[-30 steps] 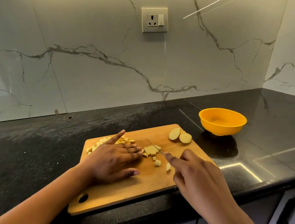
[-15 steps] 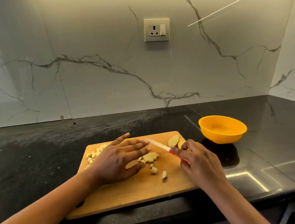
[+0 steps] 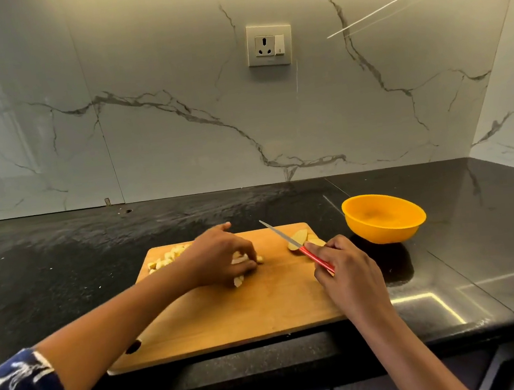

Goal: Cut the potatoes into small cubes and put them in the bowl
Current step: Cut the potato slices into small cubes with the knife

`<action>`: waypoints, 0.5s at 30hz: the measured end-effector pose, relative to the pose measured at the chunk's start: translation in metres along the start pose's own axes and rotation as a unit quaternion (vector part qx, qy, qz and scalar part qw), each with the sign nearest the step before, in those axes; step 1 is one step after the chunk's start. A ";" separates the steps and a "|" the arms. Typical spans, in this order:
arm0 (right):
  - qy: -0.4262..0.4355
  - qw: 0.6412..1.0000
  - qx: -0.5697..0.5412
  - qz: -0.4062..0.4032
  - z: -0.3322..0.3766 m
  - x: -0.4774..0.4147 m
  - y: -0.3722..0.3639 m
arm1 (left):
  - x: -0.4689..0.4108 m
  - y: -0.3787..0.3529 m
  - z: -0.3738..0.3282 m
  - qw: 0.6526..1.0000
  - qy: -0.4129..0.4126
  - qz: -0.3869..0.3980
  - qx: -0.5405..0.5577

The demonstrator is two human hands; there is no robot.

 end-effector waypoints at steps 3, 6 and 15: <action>-0.006 1.000 -0.005 0.002 0.000 0.000 0.000 | 0.016 0.009 0.016 0.999 0.030 -0.042 0.018; -0.002 1.000 -0.011 0.001 0.001 0.000 -0.001 | 0.032 0.016 0.032 0.994 0.048 -0.102 -0.013; -0.010 1.000 -0.006 0.003 0.000 -0.001 -0.002 | 0.006 -0.013 -0.006 0.994 -0.054 0.086 0.036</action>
Point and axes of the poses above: each hand's wrist, its own x-axis away from the middle knuckle, its own y-axis out of the back of the hand, z = x × y, the point moved 3 cm from there along -x, towards the middle knuckle, and after that the axes turned 11 degrees about -y, right-handed, at the moved point
